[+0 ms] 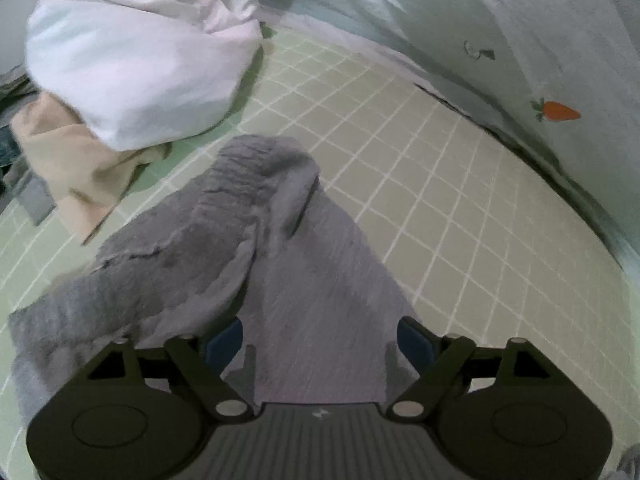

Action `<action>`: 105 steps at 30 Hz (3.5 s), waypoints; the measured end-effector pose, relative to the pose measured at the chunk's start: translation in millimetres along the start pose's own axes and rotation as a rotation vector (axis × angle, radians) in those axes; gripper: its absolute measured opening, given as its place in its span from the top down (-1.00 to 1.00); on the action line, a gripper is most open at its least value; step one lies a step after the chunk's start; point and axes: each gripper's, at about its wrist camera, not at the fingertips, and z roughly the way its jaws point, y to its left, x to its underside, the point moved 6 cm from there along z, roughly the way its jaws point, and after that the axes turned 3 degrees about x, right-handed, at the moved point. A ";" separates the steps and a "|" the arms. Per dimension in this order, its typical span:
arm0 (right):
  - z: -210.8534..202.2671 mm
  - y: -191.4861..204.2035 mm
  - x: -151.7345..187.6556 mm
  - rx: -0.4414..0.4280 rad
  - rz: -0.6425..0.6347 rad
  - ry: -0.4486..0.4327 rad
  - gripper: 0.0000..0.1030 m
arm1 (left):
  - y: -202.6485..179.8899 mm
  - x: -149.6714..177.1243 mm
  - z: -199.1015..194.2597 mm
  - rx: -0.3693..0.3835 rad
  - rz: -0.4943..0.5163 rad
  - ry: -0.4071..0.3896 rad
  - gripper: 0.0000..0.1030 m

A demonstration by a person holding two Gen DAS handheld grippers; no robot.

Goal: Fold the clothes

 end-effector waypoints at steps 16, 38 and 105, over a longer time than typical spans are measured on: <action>-19.5 27.4 -116.6 0.024 0.058 -0.237 0.96 | -3.3 -78.0 54.4 -0.162 0.012 -0.160 0.95; 72.1 105.9 -130.7 -0.072 -0.032 -0.171 -0.12 | -74.7 -23.9 47.3 -0.035 0.196 -0.113 -0.61; 24.0 -2.5 -142.8 0.081 0.193 -0.235 0.80 | -75.3 -11.4 88.4 -0.079 0.211 0.030 -1.00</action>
